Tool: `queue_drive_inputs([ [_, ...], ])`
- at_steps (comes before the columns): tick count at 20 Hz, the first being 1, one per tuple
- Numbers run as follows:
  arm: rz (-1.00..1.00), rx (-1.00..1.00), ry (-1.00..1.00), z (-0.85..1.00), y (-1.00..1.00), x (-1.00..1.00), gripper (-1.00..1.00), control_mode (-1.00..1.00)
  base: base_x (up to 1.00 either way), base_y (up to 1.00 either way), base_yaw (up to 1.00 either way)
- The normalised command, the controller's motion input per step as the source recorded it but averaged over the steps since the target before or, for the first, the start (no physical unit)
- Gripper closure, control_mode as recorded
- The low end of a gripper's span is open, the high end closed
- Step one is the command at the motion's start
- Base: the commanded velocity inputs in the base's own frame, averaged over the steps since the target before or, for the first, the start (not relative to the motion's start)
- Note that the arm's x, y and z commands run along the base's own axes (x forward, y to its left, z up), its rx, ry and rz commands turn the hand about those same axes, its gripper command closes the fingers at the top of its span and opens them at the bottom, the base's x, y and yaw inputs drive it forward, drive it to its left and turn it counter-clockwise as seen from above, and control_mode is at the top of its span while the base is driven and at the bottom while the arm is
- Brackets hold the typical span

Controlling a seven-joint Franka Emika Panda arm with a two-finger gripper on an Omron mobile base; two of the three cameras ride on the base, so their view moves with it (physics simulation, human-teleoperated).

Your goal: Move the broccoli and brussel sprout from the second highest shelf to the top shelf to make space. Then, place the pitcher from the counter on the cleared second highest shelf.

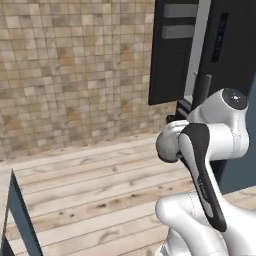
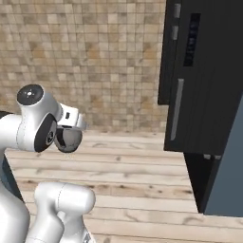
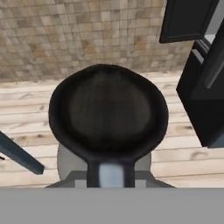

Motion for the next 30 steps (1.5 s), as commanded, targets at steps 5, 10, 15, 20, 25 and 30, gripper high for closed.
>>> queue_drive_inputs([
  [5,0.0,0.0,0.0,0.0,0.0,0.0,1.0,1.0,1.0,0.27,-0.31],
  [10,0.0,0.0,0.0,0.0,0.0,0.0,1.0,1.0,1.0,0.43,-0.33],
  [15,0.0,0.0,0.0,0.0,0.0,0.0,1.0,1.0,1.0,0.46,-0.33],
  [20,0.0,0.0,0.0,0.0,0.0,0.0,1.0,1.0,0.8,0.35,-0.33],
  [25,0.0,0.0,0.0,0.0,0.0,0.0,1.0,1.0,0.62,0.3,-0.33],
  [30,0.0,0.0,0.0,0.0,0.0,0.0,1.0,1.0,0.58,0.16,-0.38],
])
